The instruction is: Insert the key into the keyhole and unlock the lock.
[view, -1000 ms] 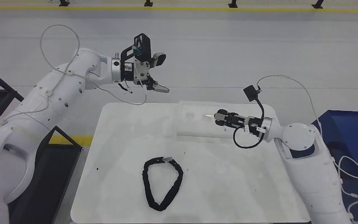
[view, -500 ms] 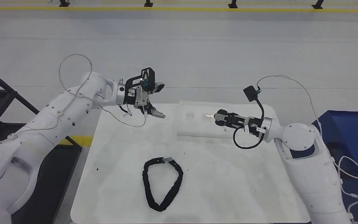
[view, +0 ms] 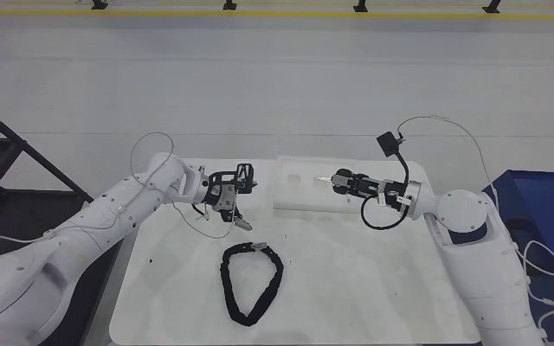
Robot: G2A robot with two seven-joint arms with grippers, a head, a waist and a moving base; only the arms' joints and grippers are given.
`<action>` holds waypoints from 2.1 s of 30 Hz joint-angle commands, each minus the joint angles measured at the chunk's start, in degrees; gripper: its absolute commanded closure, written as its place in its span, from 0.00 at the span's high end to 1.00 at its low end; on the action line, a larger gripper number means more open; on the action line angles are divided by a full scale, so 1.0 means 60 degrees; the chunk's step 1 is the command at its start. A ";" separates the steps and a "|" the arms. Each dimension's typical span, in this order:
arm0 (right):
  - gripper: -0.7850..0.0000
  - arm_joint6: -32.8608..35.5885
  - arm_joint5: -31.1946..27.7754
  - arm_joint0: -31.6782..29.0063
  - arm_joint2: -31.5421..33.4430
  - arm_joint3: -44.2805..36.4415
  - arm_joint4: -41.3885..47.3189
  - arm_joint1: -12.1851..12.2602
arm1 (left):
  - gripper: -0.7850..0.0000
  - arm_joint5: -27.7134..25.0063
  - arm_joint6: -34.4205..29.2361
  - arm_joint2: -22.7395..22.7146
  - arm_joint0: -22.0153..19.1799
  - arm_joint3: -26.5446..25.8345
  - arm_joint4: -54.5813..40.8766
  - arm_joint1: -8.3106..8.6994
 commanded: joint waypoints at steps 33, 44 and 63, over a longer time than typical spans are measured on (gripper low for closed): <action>0.00 0.0000 0.0000 0.0000 0.0000 0.0000 0.0000 0.0000 | 1.00 0.0872 0.3719 -0.0798 0.2358 0.0679 0.1736 0.0121; 0.00 0.0000 0.0000 0.0000 0.0000 0.0000 0.0000 0.0000 | 1.00 0.2783 0.5327 -0.0669 0.2888 0.1446 0.4148 -0.0397; 0.00 0.0000 0.0000 0.0000 0.0000 0.0000 0.0000 0.0000 | 0.69 0.2337 0.6266 -0.0608 0.2942 0.2330 0.5798 -0.0978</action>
